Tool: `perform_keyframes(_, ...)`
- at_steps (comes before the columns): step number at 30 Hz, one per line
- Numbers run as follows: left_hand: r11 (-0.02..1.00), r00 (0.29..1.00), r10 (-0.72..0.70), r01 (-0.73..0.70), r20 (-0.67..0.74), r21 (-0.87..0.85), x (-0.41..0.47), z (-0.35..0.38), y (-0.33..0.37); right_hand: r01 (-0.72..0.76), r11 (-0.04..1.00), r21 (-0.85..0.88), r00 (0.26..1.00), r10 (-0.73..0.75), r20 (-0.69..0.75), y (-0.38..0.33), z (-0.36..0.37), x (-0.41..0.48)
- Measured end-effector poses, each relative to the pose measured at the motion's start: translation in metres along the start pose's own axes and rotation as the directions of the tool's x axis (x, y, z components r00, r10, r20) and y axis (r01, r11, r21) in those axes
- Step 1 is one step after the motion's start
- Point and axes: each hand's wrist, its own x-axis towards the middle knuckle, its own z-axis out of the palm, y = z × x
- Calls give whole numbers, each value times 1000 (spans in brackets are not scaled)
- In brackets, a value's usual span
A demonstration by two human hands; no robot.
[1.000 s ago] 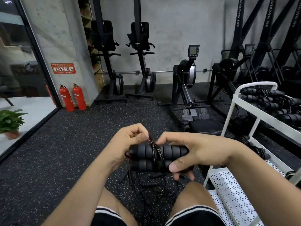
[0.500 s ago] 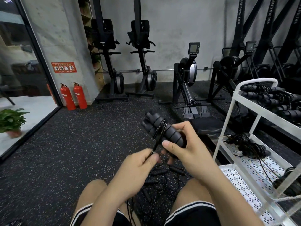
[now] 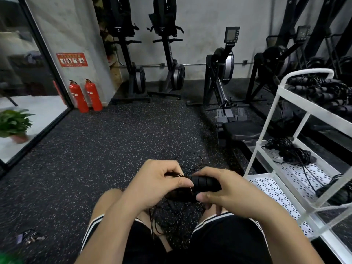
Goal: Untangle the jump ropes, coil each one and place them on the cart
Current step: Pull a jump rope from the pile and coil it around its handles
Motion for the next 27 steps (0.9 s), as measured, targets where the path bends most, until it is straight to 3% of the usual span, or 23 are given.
perform_keyframes(6,957,995,-27,53,93,-285,-1,1,-18,-20,971,237,950,-55,306,-17,-6,-15)
perform_keyframes(9,919,990,-55,100,126,-382,4,1,-20,3,908,419,933,-154,327,-21,-6,-19)
perform_keyframes(10,903,984,-73,134,161,-408,6,2,-25,16,879,477,937,-179,299,-22,-3,-19)
perform_keyframes(13,951,982,-152,176,111,-254,2,14,-19,94,777,622,968,-219,127,-22,6,-13)
perform_keyframes(14,972,990,-141,144,31,-185,-2,19,-20,127,742,658,975,-215,54,-22,9,-10)
perform_keyframes(18,952,955,-224,173,-192,-250,-7,30,-21,248,683,687,969,-181,-170,-23,20,-3)
perform_keyframes(22,927,962,-220,156,-160,-341,-3,24,-25,355,709,610,914,-124,-387,-24,25,1)
perform_keyframes(27,996,997,-83,83,9,34,-12,25,-10,462,698,547,805,-70,-590,-18,19,3)
